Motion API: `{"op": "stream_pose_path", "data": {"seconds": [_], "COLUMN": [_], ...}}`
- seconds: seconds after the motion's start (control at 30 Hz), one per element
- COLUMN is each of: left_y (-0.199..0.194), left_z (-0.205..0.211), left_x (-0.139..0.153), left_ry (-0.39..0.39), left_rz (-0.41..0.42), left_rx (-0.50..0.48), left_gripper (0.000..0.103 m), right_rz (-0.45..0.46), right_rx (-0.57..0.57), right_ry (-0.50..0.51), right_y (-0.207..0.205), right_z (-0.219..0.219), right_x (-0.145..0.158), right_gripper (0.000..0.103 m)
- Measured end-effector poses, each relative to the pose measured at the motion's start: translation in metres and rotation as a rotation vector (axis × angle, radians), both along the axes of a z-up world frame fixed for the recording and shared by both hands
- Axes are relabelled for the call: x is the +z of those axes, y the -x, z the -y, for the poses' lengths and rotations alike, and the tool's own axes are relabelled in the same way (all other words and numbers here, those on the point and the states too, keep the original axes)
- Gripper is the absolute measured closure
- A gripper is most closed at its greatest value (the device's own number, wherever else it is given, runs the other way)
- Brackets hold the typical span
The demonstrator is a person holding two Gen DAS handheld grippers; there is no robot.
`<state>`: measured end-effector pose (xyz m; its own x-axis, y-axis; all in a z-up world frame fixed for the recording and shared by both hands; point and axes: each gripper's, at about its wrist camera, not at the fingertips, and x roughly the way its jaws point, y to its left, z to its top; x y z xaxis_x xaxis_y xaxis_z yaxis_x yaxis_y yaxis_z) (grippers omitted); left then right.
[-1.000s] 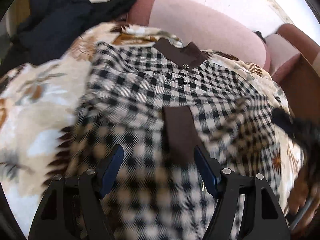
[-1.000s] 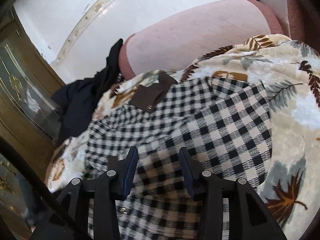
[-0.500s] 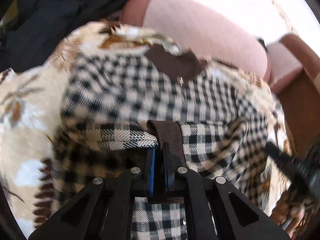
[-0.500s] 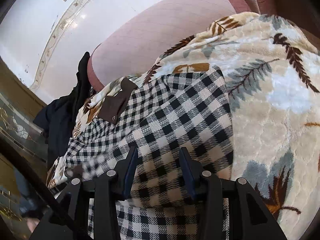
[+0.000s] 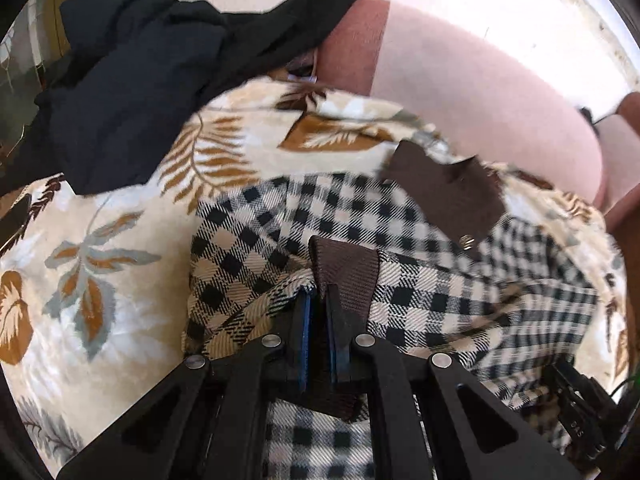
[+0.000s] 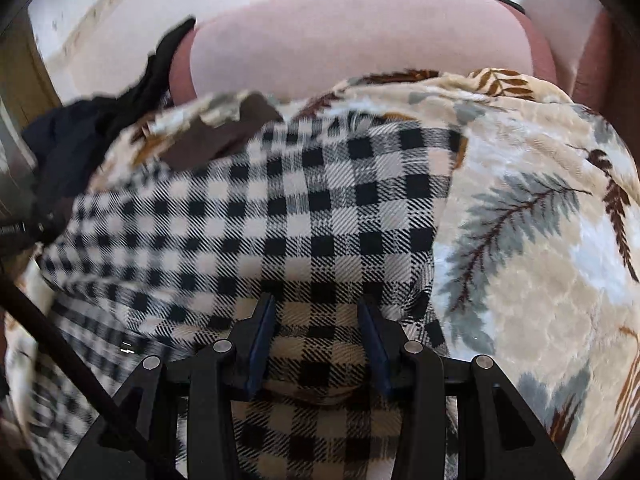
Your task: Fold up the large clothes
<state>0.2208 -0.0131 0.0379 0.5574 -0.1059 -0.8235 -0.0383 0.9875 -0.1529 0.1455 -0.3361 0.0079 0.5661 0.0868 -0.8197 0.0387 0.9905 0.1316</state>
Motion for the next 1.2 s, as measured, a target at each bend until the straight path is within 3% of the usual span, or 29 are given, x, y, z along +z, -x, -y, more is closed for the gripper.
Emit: {"op": "stream_pose_path", "data": {"seconds": [0.3, 0.47, 0.57, 0.67, 0.77, 0.93, 1.03, 1.2], "left_y": [-0.01, -0.003, 0.007, 0.015, 0.016, -0.005, -0.016, -0.023], "left_z": [-0.004, -0.028, -0.042, -0.043, -0.029, 0.014, 0.019, 0.014], "left_x": [-0.034, -0.016, -0.001, 0.013, 0.016, -0.007, -0.029, -0.038], "left_ry": [-0.055, 0.043, 0.059, 0.013, -0.012, -0.075, -0.124, -0.099], "left_rz": [-0.043, -0.059, -0.031, 0.02, 0.055, 0.002, -0.038, -0.03], "left_rx": [0.021, 0.074, 0.126, 0.147, 0.092, -0.069, -0.064, -0.018], "left_gripper": [0.084, 0.082, 0.08, 0.072, 0.068, 0.068, 0.065, 0.061], "right_rz": [-0.026, -0.009, 0.051, 0.108, 0.14, 0.087, -0.001, -0.08], "right_rx": [0.024, 0.012, -0.018, -0.048, -0.057, -0.009, 0.021, 0.078], "right_ry": [0.048, 0.047, 0.037, 0.056, 0.055, -0.003, 0.009, 0.102], "right_y": [-0.004, 0.001, 0.009, 0.016, 0.018, -0.01, -0.038, -0.063], "right_z": [-0.007, -0.008, -0.004, -0.005, -0.007, -0.013, -0.018, -0.03], "right_x": [-0.011, -0.004, 0.011, 0.025, 0.033, 0.021, -0.001, -0.014], "right_gripper": [0.053, 0.052, 0.052, 0.052, 0.052, 0.052, 0.051, 0.042]}}
